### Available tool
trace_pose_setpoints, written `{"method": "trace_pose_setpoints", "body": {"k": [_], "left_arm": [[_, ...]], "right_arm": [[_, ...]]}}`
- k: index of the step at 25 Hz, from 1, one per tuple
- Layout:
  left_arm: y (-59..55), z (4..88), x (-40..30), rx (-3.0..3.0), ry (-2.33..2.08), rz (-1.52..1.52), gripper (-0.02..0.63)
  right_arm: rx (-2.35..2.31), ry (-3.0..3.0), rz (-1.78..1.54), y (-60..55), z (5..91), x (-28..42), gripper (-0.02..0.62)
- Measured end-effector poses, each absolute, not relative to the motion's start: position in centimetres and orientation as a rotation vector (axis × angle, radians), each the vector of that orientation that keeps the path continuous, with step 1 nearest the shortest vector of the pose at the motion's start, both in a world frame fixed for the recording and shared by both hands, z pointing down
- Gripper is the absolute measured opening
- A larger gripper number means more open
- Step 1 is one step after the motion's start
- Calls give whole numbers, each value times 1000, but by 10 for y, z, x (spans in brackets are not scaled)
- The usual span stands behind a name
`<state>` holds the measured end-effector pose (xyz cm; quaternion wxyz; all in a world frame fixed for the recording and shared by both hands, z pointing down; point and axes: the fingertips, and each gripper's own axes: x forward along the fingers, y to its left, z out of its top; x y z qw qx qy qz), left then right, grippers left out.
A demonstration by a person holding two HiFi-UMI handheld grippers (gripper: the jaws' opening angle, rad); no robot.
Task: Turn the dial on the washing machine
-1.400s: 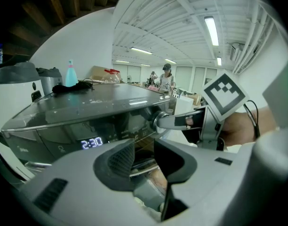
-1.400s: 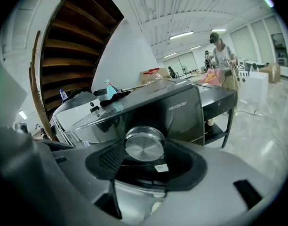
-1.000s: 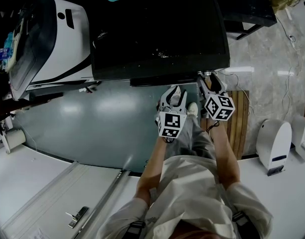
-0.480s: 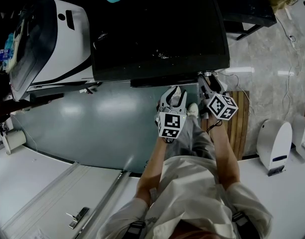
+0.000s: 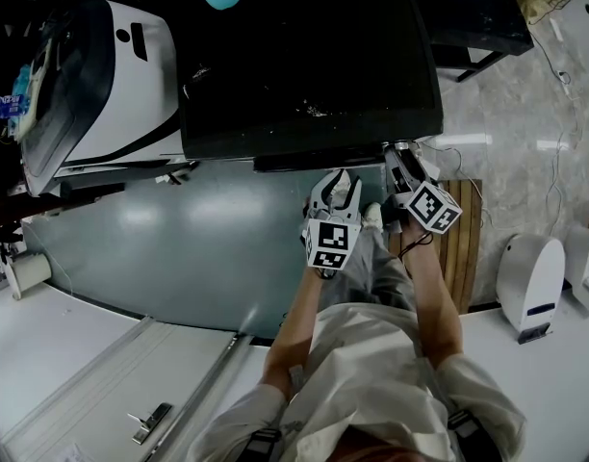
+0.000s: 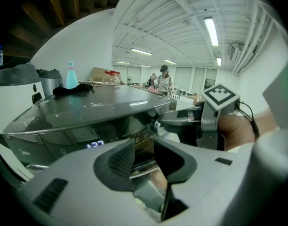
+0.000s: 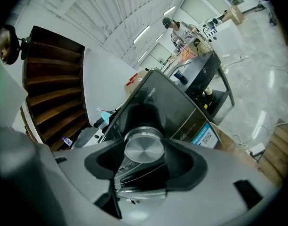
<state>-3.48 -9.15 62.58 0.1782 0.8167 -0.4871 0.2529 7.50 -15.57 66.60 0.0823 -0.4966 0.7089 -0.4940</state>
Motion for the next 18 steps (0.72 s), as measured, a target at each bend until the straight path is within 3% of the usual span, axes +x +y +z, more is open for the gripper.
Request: {"method": "trace_pose_setpoints", "body": {"k": [10, 18], "left_arm": [[-91, 618, -39, 2314, -1399, 707, 127], [-93, 598, -45, 2317, -1444, 679, 127]], "right_arm": [[-1536, 2248, -1452, -148, 669, 75, 293], [-1600, 2627, -1217, -124, 645, 73, 247]]}}
